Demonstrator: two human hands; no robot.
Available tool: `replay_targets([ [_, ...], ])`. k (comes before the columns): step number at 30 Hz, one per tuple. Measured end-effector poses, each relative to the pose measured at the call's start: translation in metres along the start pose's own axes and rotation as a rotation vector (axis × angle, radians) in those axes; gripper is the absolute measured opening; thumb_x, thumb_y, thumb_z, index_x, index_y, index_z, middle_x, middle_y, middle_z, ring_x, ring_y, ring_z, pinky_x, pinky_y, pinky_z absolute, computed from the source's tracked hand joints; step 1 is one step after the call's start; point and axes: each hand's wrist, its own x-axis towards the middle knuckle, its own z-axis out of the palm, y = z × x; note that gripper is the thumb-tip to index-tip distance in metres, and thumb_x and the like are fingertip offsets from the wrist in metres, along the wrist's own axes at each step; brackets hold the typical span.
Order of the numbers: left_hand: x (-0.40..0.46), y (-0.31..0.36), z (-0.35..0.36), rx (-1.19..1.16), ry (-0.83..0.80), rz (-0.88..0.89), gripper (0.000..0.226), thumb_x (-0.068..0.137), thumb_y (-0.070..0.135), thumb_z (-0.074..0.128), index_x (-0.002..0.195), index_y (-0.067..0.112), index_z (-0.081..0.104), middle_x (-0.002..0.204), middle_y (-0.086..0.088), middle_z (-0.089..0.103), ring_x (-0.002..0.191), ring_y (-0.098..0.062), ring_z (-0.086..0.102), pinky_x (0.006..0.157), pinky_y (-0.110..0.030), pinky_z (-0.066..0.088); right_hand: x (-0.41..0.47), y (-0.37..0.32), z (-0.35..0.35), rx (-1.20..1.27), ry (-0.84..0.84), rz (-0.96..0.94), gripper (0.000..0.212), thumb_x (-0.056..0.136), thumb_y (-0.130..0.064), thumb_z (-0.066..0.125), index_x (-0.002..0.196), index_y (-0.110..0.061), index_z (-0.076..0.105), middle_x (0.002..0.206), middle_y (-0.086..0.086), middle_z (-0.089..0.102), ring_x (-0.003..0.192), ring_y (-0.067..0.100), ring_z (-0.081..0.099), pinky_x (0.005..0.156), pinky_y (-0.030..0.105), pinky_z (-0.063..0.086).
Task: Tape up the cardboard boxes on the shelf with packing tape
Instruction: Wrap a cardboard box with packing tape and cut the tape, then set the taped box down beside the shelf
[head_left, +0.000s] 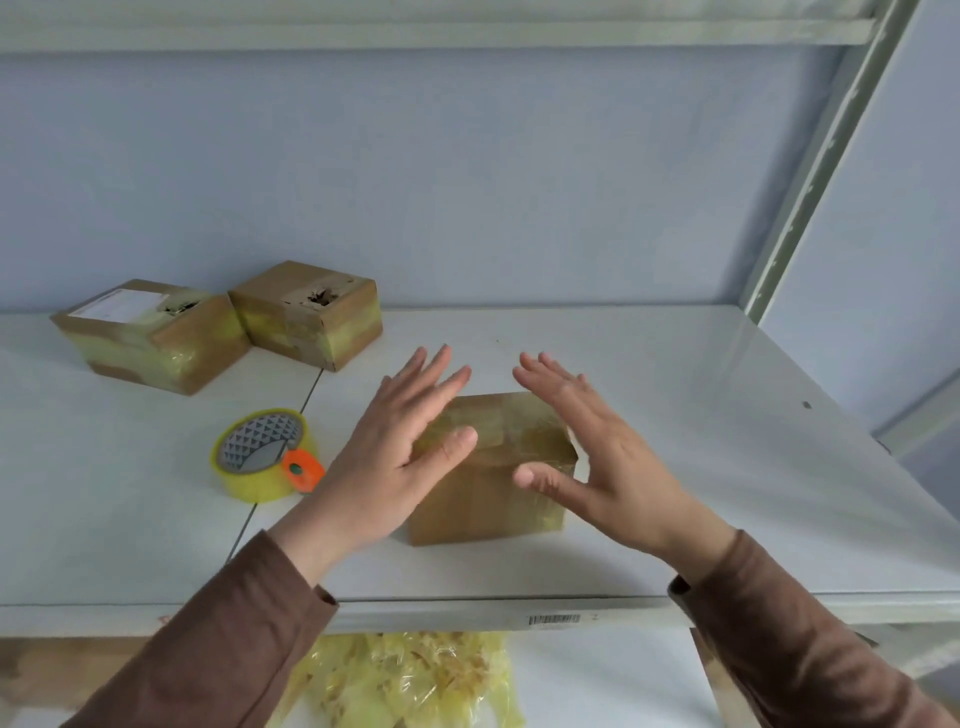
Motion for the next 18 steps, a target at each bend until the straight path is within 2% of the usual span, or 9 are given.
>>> replay_targets([
  [1, 0.004, 0.002, 0.001, 0.151, -0.089, -0.01, 0.07, 0.101, 0.063, 0.031, 0.161, 0.028, 0.026, 0.17, 0.016, 0.008, 0.155, 0.003, -0.009, 0.129, -0.034, 0.0, 0.004, -0.002, 0.001, -0.093, -0.064, -0.004, 0.081, 0.095, -0.057, 0.054, 0.161, -0.017, 0.029, 0.169, -0.004, 0.023, 0.158, 0.007, 0.009, 0.129, 0.033, 0.009],
  [3, 0.008, 0.004, 0.007, 0.358, -0.201, -0.056, 0.074, 0.1, 0.063, 0.016, 0.164, 0.025, 0.013, 0.171, 0.014, 0.001, 0.155, -0.001, -0.013, 0.128, -0.035, -0.005, 0.009, -0.003, 0.007, -0.263, -0.165, 0.002, 0.078, 0.098, -0.06, 0.038, 0.162, -0.018, 0.025, 0.17, -0.003, 0.019, 0.158, 0.008, 0.005, 0.129, 0.037, 0.008],
  [7, 0.013, 0.001, 0.012, 0.435, -0.224, -0.069, 0.068, 0.104, 0.055, 0.02, 0.164, 0.025, 0.007, 0.171, 0.014, 0.0, 0.156, -0.002, -0.011, 0.128, -0.034, -0.007, 0.011, -0.001, 0.01, -0.333, -0.213, 0.011, 0.077, 0.098, -0.062, 0.027, 0.162, -0.02, 0.024, 0.17, -0.006, 0.018, 0.158, 0.008, 0.003, 0.129, 0.038, 0.007],
  [9, 0.01, -0.002, 0.014, 0.185, -0.136, -0.093, 0.064, 0.105, 0.051, 0.038, 0.163, 0.031, 0.019, 0.17, 0.02, 0.009, 0.154, 0.003, -0.006, 0.128, -0.032, 0.0, 0.009, 0.001, 0.009, -0.218, -0.215, 0.018, 0.076, 0.097, -0.063, 0.031, 0.162, -0.024, 0.022, 0.17, -0.01, 0.014, 0.158, 0.005, -0.002, 0.13, 0.036, 0.005],
  [11, 0.003, -0.001, 0.01, -0.315, 0.032, -0.243, 0.066, 0.098, 0.054, 0.055, 0.158, 0.045, 0.028, 0.164, 0.029, 0.015, 0.151, 0.009, 0.003, 0.122, -0.027, 0.013, 0.004, 0.0, 0.008, 0.055, -0.097, 0.108, 0.077, 0.096, -0.071, 0.034, 0.162, -0.035, 0.019, 0.169, -0.018, 0.015, 0.156, 0.001, -0.001, 0.128, 0.029, 0.009],
  [13, -0.004, -0.004, 0.003, -0.68, 0.135, -0.468, 0.076, 0.084, 0.067, 0.056, 0.154, 0.05, 0.031, 0.161, 0.027, 0.024, 0.15, 0.004, 0.017, 0.12, -0.029, 0.018, -0.002, 0.003, 0.006, 0.212, 0.123, 0.315, 0.082, 0.089, -0.085, 0.031, 0.16, -0.044, 0.023, 0.154, -0.029, 0.037, 0.148, 0.001, 0.026, 0.117, 0.023, 0.027],
  [15, -0.011, -0.009, -0.003, -0.722, 0.038, -0.552, 0.078, 0.08, 0.071, 0.053, 0.151, 0.044, 0.041, 0.157, 0.021, 0.041, 0.146, -0.002, 0.036, 0.123, -0.037, 0.027, -0.006, 0.002, 0.003, 0.141, 0.13, 0.46, 0.088, 0.081, -0.093, 0.024, 0.155, -0.046, 0.033, 0.129, -0.031, 0.053, 0.126, 0.004, 0.051, 0.1, 0.026, 0.039],
  [17, -0.016, -0.011, 0.001, -0.71, -0.061, -0.51, 0.059, 0.088, 0.061, 0.056, 0.14, 0.034, 0.054, 0.138, 0.019, 0.063, 0.132, -0.002, 0.054, 0.115, -0.033, 0.039, -0.005, 0.001, 0.006, -0.001, 0.036, 0.456, 0.087, 0.08, -0.092, 0.026, 0.151, -0.044, 0.037, 0.118, -0.023, 0.059, 0.113, 0.01, 0.06, 0.093, 0.031, 0.044],
  [18, -0.015, -0.009, 0.006, -0.719, -0.034, -0.46, 0.049, 0.093, 0.052, 0.058, 0.135, 0.028, 0.056, 0.131, 0.015, 0.068, 0.127, -0.004, 0.058, 0.109, -0.03, 0.043, -0.002, 0.003, 0.009, -0.065, 0.049, 0.423, 0.083, 0.083, -0.088, 0.031, 0.151, -0.041, 0.035, 0.115, -0.02, 0.059, 0.108, 0.01, 0.058, 0.091, 0.032, 0.044],
])
